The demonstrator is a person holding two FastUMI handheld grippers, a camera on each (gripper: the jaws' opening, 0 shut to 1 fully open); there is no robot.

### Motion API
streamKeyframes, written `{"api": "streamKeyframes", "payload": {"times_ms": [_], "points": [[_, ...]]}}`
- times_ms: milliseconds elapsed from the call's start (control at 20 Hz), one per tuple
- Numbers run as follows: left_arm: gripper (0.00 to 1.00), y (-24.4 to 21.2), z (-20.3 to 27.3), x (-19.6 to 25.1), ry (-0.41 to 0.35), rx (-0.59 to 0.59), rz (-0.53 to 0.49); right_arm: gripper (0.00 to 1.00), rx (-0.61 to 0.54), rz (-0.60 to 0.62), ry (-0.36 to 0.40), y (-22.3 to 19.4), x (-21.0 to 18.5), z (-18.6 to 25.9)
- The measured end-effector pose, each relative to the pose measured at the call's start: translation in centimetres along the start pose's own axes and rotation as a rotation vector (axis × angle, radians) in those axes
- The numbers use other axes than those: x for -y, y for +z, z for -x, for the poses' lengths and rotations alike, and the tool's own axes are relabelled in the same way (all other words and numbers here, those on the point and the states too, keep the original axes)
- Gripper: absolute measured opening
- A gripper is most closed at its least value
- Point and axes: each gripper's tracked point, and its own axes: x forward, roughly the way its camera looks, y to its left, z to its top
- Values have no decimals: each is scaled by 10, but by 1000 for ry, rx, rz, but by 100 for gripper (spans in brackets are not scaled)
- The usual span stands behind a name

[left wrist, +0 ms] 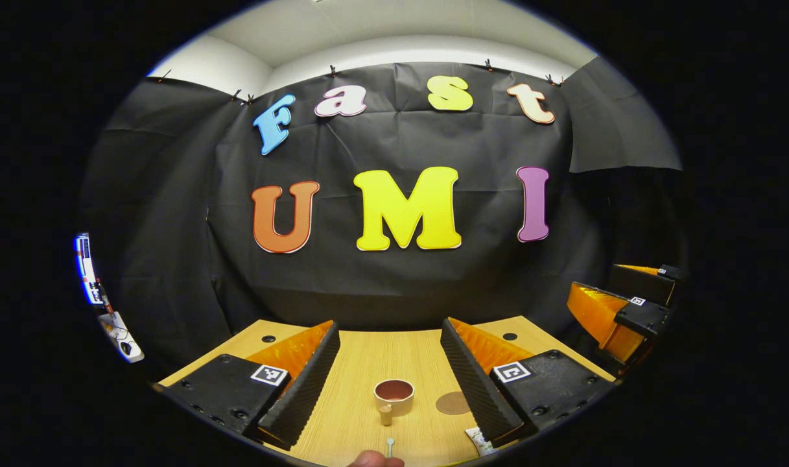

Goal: Put the toothbrush and toothpaste on the desktop into the cup, then pick up the cup and place it on the coaster on the desktop.

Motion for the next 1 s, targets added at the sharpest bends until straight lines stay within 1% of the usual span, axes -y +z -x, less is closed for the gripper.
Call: {"api": "streamKeyframes", "payload": {"times_ms": [150,200,350,400,450,500,600,700,850,950,1000], "points": [[99,-8,0,4,-13,-20,-5,95,-31,-8,2,-13,0,1],[99,-13,1,6,-18,-31,-1,97,-39,-7,4,-16,1,2],[100,-38,5,5,-22,-99,-10,97,-75,-5,7,-32,3,1],[99,-50,7,5,-21,-132,-16,97,-97,-5,7,-40,5,2],[99,-61,11,7,-28,-164,-20,95,-123,-6,10,-51,5,4],[99,-73,16,9,-40,-193,-24,97,-151,-3,15,-62,5,6],[99,-96,25,11,-54,-244,-47,95,-198,10,24,-83,5,12],[99,-122,34,12,-64,-305,-60,97,-255,31,45,-109,4,19],[99,-154,48,11,-57,-388,-38,92,-317,49,54,-139,6,28],[99,-186,58,12,-49,-470,-12,97,-356,52,52,-153,7,34],[100,-201,63,13,-50,-512,-10,97,-375,50,55,-159,7,37]]}}
